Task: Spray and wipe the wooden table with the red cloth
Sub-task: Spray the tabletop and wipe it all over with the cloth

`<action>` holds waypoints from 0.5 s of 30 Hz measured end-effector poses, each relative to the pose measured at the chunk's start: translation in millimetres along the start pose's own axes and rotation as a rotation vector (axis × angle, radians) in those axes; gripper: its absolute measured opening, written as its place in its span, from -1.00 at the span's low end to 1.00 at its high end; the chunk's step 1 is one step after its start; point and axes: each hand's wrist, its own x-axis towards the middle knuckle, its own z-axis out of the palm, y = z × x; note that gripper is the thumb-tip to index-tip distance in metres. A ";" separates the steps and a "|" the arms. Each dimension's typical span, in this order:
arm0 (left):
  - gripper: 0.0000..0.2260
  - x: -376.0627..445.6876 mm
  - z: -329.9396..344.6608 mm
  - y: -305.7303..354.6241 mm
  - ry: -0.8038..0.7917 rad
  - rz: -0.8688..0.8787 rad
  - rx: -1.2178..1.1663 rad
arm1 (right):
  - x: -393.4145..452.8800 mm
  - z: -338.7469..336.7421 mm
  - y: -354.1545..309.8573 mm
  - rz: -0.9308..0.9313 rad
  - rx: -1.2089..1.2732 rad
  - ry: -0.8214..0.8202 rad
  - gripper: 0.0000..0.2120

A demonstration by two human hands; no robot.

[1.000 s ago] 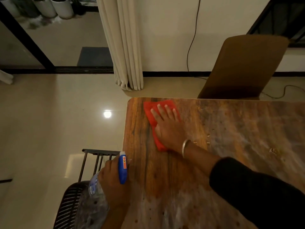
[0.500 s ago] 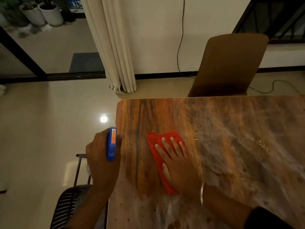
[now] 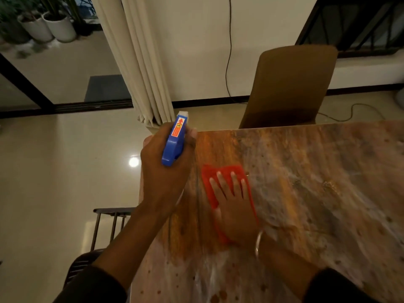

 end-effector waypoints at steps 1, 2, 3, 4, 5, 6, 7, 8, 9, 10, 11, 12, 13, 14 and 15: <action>-0.67 1.6 5.1 -0.6 -0.025 -0.081 -0.036 | -27.6 3.1 3.1 -0.020 0.010 0.000 -0.20; -0.66 3.3 7.3 0.5 -0.043 -0.154 -0.045 | -48.9 6.9 7.6 -0.035 0.018 -0.017 -0.15; -0.65 4.1 8.5 -1.5 -0.053 -0.158 -0.043 | -61.7 6.5 15.1 -0.046 0.018 -0.037 -0.13; -0.64 3.3 7.9 -2.2 -0.047 -0.098 -0.029 | -61.2 2.7 24.1 -0.058 0.023 -0.047 -0.16; -0.62 0.9 6.5 -1.1 -0.047 -0.031 -0.017 | -50.6 -1.1 35.5 -0.058 0.021 -0.042 -0.20; -0.59 -1.6 6.1 -1.0 -0.058 0.000 -0.012 | -30.4 -5.0 47.6 -0.050 0.020 -0.036 -0.25; -0.58 -3.0 6.8 -5.1 -0.075 0.003 -0.006 | -1.6 -10.9 58.9 -0.026 0.017 -0.025 -0.30; -0.60 -4.6 10.0 -10.4 -0.083 -0.008 0.000 | 31.6 -18.2 71.4 0.017 0.017 -0.022 -0.34; -0.62 -6.5 14.0 -14.7 -0.082 -0.041 0.002 | 66.6 -25.9 84.0 0.063 0.021 -0.017 -0.37; -0.64 -8.6 17.0 -18.1 -0.082 -0.086 0.009 | 99.6 -34.6 95.6 0.101 0.032 -0.027 -0.38; -0.67 -12.0 19.3 -19.9 -0.081 -0.096 0.012 | 127.1 -42.1 105.5 0.124 0.031 -0.038 -0.38; -0.72 -16.5 19.9 -20.2 -0.091 -0.067 0.001 | 146.6 -47.4 111.9 0.134 0.022 -0.051 -0.39; -0.79 -22.5 20.3 -21.2 -0.119 -0.039 -0.011 | 156.1 -50.3 115.3 0.137 0.012 -0.051 -0.39; -0.81 -29.5 20.4 -21.7 -0.161 -0.032 -0.034 | 155.7 -50.0 115.4 0.136 0.014 -0.041 -0.38; -0.79 -34.7 19.9 -21.9 -0.200 -0.031 -0.039 | 144.6 -46.9 112.9 0.127 0.014 -0.025 -0.38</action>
